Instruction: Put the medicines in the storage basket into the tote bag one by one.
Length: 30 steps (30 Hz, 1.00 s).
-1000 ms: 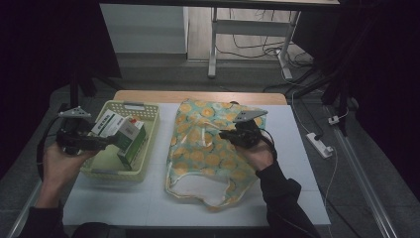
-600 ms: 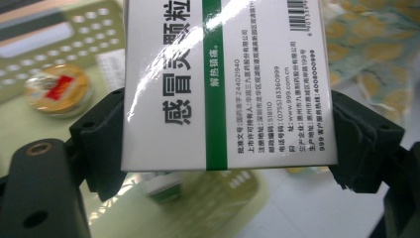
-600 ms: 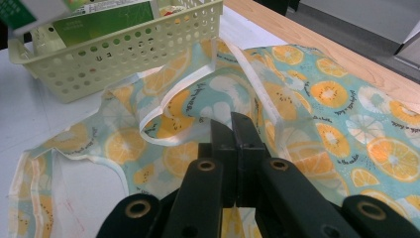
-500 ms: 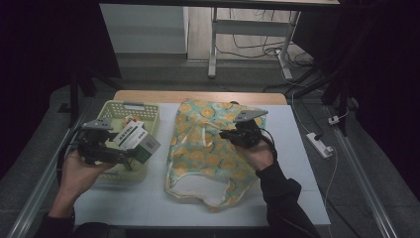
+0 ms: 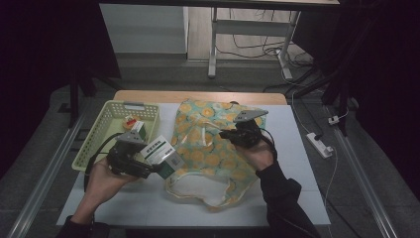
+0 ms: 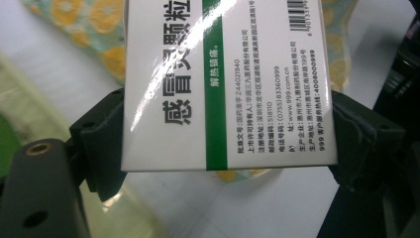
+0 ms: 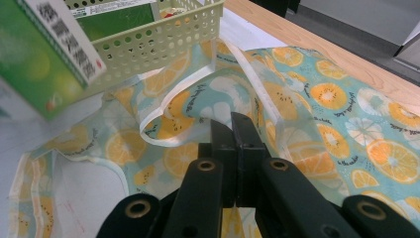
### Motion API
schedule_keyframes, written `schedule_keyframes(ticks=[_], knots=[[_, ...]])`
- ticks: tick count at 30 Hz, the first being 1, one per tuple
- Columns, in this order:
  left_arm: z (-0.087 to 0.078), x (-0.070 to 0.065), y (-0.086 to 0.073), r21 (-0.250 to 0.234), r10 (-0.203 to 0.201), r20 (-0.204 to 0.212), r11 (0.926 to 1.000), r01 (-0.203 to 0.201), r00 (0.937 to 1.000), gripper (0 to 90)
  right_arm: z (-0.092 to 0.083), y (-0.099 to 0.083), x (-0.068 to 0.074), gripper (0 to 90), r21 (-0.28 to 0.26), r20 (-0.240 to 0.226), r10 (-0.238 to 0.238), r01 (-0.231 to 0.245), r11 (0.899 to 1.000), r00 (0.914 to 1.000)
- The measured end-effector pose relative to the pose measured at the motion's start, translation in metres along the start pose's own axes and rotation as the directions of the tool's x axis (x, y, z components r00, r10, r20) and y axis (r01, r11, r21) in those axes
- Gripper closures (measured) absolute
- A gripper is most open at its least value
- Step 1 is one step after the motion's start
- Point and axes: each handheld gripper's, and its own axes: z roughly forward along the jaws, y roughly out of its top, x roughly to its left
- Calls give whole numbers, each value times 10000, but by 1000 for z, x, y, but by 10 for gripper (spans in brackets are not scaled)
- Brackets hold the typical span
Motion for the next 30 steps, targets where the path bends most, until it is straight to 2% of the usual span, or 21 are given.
schedule_keyframes(ticks=[8, 19, 30], knots=[[31, -17, 9, 306, 467, 591, 9984, -485, 9972, 169, 0, 0, 1, 894, -7, -8, -16, 16, 10000, 10000], [68, -30, 20, 725, 822, 1166, 9932, -910, 9898, 169, -2, 1, 2, 894, -117, -2, -65, 65, 9999, 10000], [97, -26, 36, 895, 800, 1395, 9916, -930, 9870, 168, -2, 3, 4, 894, -231, -62, -117, 115, 9997, 9999]])
